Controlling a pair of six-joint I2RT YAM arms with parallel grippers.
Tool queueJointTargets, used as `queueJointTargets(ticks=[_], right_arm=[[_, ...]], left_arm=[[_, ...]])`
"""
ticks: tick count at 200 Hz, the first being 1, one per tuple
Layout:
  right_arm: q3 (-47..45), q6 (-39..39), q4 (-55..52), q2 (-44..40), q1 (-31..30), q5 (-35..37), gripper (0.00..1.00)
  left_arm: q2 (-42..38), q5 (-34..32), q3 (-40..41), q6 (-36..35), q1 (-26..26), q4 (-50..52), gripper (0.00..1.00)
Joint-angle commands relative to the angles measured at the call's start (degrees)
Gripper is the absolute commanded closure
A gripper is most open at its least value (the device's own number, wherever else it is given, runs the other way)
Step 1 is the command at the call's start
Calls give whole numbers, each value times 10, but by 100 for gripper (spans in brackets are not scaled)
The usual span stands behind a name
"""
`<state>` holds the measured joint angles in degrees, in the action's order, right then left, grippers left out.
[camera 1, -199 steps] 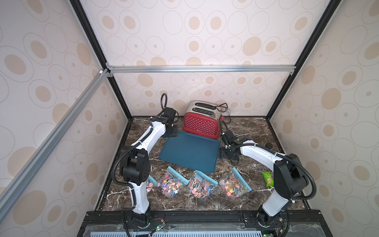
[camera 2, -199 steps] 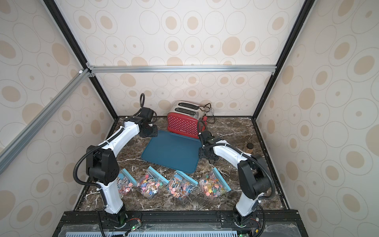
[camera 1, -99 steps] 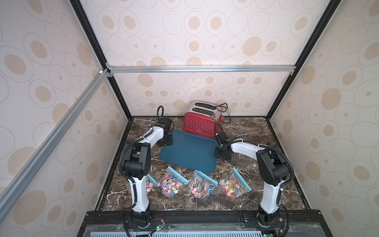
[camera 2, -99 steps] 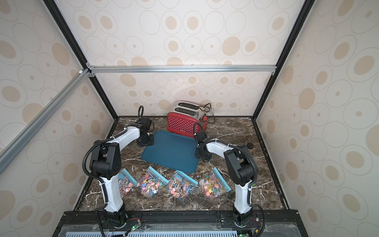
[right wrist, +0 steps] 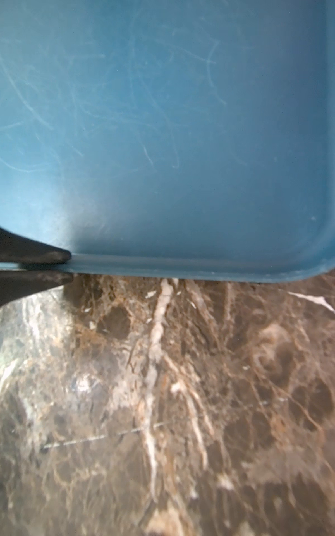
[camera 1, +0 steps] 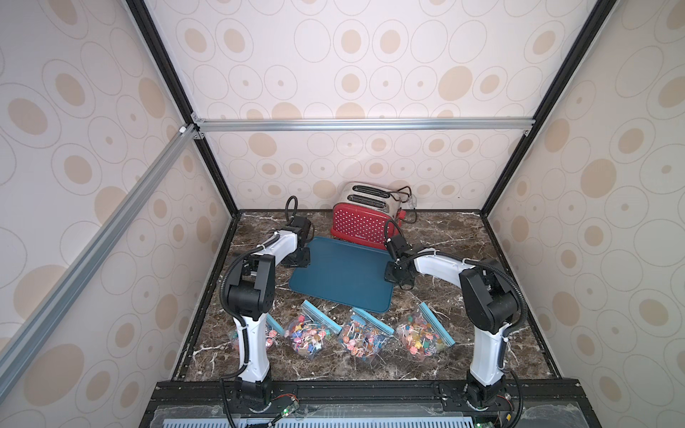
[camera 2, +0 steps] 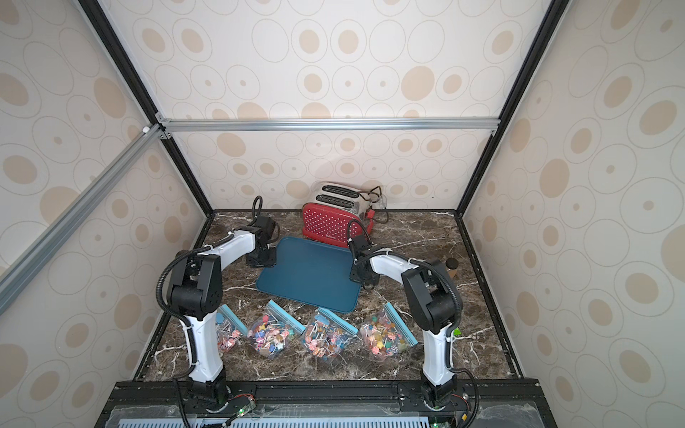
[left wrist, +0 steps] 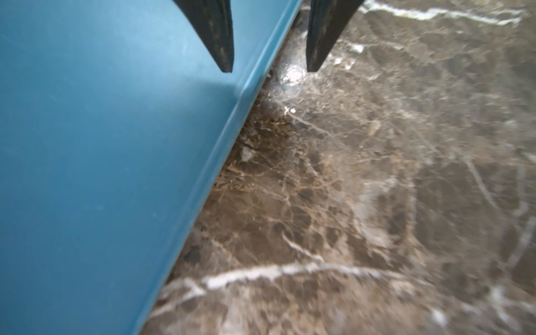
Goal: Pour candies out of the ziploc bag
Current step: Move the tray to the center of the board.
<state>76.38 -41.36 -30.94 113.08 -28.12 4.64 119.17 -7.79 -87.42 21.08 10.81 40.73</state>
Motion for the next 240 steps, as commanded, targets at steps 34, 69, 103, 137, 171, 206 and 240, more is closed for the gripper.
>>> queueJointTargets(ticks=[34, 69, 103, 137, 171, 206, 240], right_arm=[[12, 26, -45, 49, 26, 49, 100], [30, 50, -54, 58, 53, 52, 100], [43, 72, -66, 58, 84, 68, 100], [57, 100, -68, 65, 107, 78, 100], [70, 120, -76, 77, 118, 95, 100], [90, 138, -76, 90, 160, 99, 100], [119, 164, -83, 107, 176, 104, 100]], left_arm=[[28, 42, 14, -18, -3, -11, 71], [26, 102, 42, -15, -3, -36, 87], [30, 148, 68, -14, 8, -64, 98], [45, 154, 67, -19, 40, -64, 100], [45, 162, 69, -13, 62, -66, 100], [44, 176, 75, -12, 75, -68, 100], [41, 191, 86, -11, 82, -70, 100]])
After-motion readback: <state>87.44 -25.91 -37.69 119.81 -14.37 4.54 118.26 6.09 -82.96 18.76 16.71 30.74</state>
